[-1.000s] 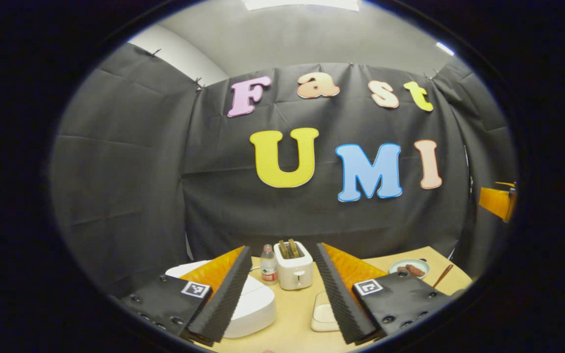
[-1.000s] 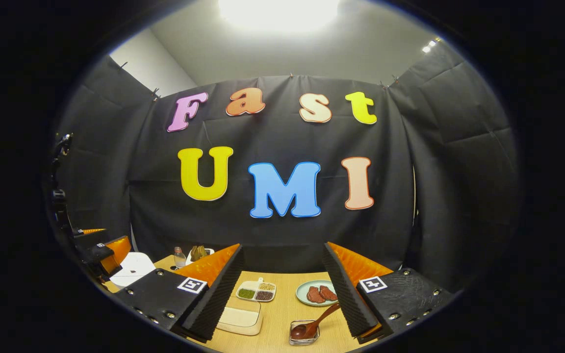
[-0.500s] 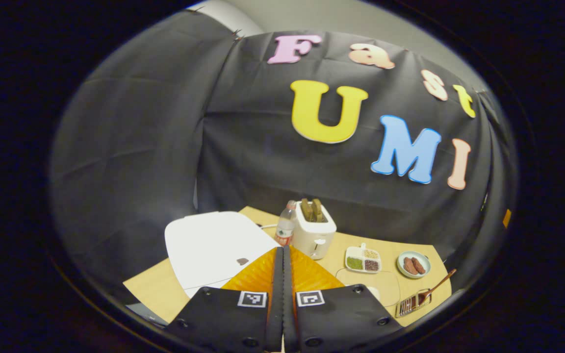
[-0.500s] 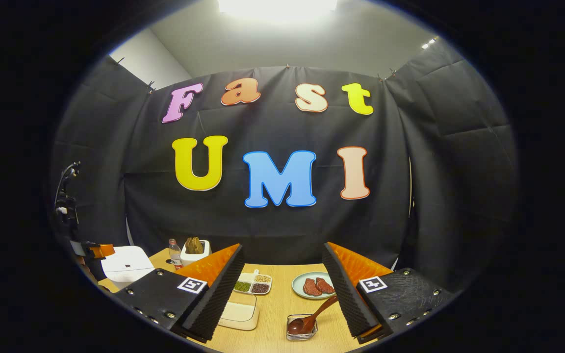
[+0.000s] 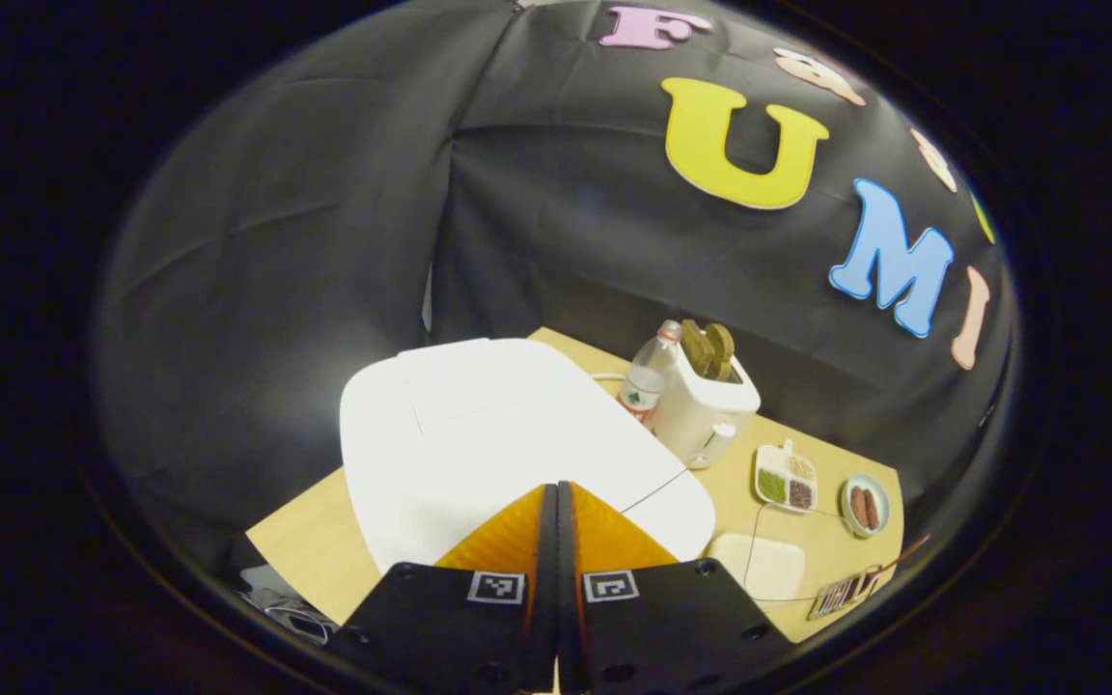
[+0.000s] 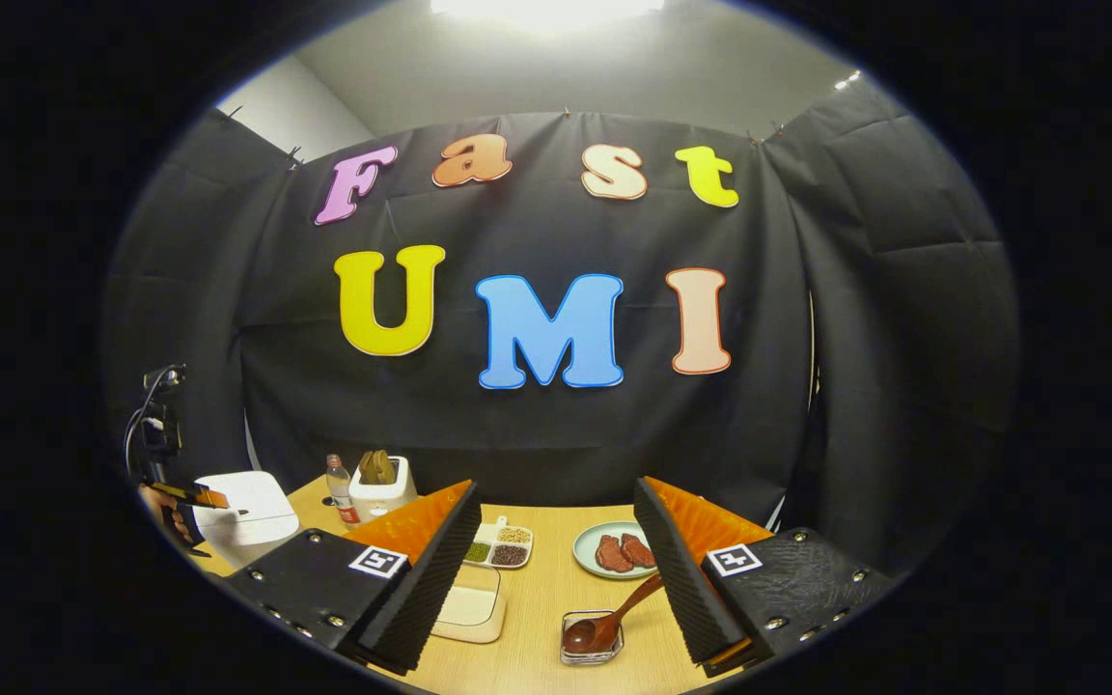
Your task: Close the left gripper, press the button to open the rice cooker; take a wooden spoon from the chopstick holder with the right hand, scoop a spoonful of rice and pour it into the rice cooker, then put the wooden spoon back into the chopstick holder.
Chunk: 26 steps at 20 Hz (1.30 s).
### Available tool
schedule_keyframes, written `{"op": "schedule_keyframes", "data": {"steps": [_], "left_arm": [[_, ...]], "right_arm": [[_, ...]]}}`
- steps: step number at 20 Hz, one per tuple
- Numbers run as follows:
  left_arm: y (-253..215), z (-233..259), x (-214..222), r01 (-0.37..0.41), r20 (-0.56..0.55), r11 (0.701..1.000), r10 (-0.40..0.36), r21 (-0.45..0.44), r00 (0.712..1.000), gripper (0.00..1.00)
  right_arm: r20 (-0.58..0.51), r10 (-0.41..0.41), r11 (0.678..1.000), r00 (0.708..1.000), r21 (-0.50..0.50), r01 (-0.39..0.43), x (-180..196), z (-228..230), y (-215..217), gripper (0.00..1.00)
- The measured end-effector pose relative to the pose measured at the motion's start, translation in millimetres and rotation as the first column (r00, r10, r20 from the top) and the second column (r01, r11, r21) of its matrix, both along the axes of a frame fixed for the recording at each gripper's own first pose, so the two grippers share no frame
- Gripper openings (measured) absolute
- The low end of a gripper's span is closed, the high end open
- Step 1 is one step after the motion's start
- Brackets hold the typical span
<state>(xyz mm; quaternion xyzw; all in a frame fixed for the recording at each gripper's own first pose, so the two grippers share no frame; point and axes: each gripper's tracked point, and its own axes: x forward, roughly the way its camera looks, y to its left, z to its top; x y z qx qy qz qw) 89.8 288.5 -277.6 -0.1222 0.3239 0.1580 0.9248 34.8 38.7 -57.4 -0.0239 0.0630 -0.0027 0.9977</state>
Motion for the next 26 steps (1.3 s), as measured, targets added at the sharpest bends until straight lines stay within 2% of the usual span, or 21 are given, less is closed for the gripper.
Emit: {"op": "schedule_keyframes", "data": {"steps": [5,7,12,14,16,18,19,23,25,26], "left_arm": [[2,-17,2,-0.011,-0.049,1.000,0.011,0.001,0.999,0.08],[3,-7,4,0.006,-0.031,0.999,-0.005,0.044,0.999,0.08],[15,51,18,-0.032,0.087,0.993,0.022,0.117,0.996,0.08],[26,80,22,-0.043,0.126,0.981,0.019,0.191,0.992,0.09],[28,122,23,-0.072,0.199,0.962,0.019,0.262,0.980,0.09],[11,157,22,-0.082,0.279,0.962,0.006,0.262,0.960,0.09],[1,179,16,-0.087,0.326,0.961,-0.003,0.261,0.945,0.17],[-59,230,-13,-0.039,0.451,0.958,-0.098,0.284,0.887,0.95],[-97,241,-26,0.000,0.481,0.955,-0.149,0.296,0.864,0.99],[-116,242,-34,0.018,0.493,0.955,-0.169,0.295,0.853,0.95]], "right_arm": [[-0.023,-0.015,1.000,1.000,0.017,0.015,7,-7,-6,0.97],[-0.020,-0.013,1.000,1.000,0.021,0.013,9,-6,-7,0.97],[0.001,0.006,1.000,1.000,0.026,-0.006,14,0,-9,0.97],[0.005,0.010,0.999,1.000,0.035,-0.010,14,1,-12,0.97],[0.009,0.014,0.999,1.000,0.035,-0.014,14,1,-17,0.97],[0.012,0.018,0.999,1.000,0.031,-0.018,15,0,-23,0.97],[0.013,0.019,0.999,1.000,0.030,-0.019,16,0,-27,0.97],[0.015,0.042,0.999,0.999,0.019,-0.042,16,-4,-44,0.97],[-0.001,0.048,0.999,0.999,0.016,-0.048,15,-12,-55,0.97],[-0.014,0.048,0.999,0.999,0.022,-0.047,14,-17,-62,0.97]]}}
